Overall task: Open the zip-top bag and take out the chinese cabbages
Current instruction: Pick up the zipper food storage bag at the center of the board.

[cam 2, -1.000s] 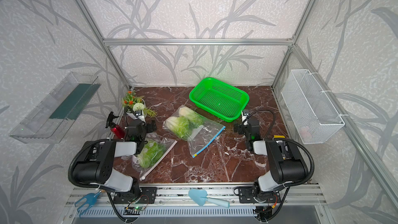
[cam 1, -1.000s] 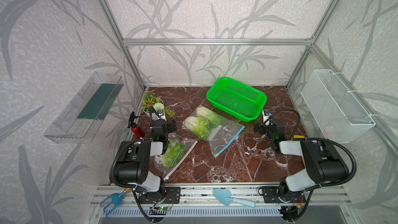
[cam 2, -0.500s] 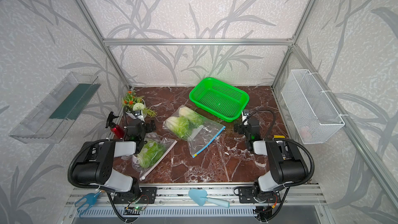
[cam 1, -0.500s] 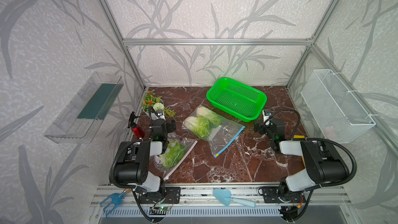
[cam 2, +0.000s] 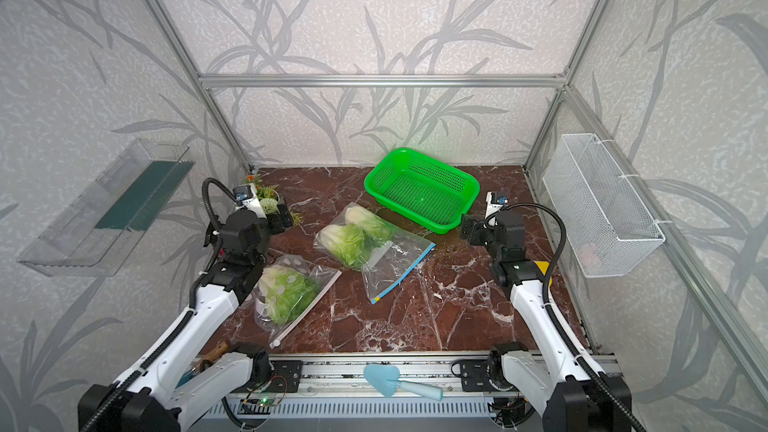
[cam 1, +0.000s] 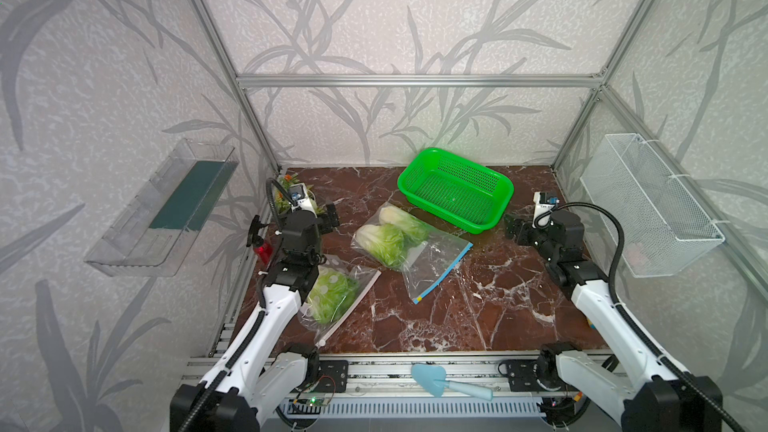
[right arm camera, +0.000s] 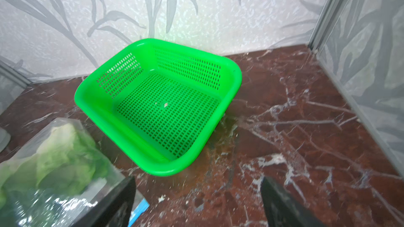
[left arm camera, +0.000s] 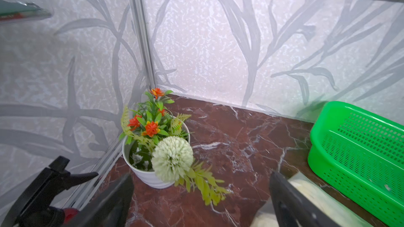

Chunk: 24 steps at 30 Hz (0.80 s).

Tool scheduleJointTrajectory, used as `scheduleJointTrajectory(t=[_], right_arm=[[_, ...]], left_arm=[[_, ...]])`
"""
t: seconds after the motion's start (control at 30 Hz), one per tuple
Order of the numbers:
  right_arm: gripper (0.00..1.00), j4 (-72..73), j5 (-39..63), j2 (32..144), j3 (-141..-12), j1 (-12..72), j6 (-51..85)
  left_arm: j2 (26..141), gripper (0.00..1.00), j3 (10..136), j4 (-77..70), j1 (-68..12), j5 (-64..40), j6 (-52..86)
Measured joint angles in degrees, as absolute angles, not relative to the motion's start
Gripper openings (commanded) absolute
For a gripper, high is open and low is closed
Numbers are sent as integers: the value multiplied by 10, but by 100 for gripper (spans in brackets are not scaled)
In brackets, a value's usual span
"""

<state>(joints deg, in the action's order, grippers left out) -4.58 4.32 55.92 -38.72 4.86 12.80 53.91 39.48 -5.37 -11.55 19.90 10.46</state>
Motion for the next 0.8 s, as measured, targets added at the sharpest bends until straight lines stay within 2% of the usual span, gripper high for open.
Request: scheduleJointTrajectory(t=[0.2,0.43,0.6,0.8], right_arm=[[80,-103,129,512,-349,77,232],[80,-98,120,507,-265,274,354],[78,-29,114,523,-187,318,442],[78,59,114,588,-176,343,493]], left_arm=[[515,92,388,7,-250,276,128],[565,92,386,35,-401,363,134],[573,92,386,40,-415,385,110],[559,92,382,36,-415,380,73]])
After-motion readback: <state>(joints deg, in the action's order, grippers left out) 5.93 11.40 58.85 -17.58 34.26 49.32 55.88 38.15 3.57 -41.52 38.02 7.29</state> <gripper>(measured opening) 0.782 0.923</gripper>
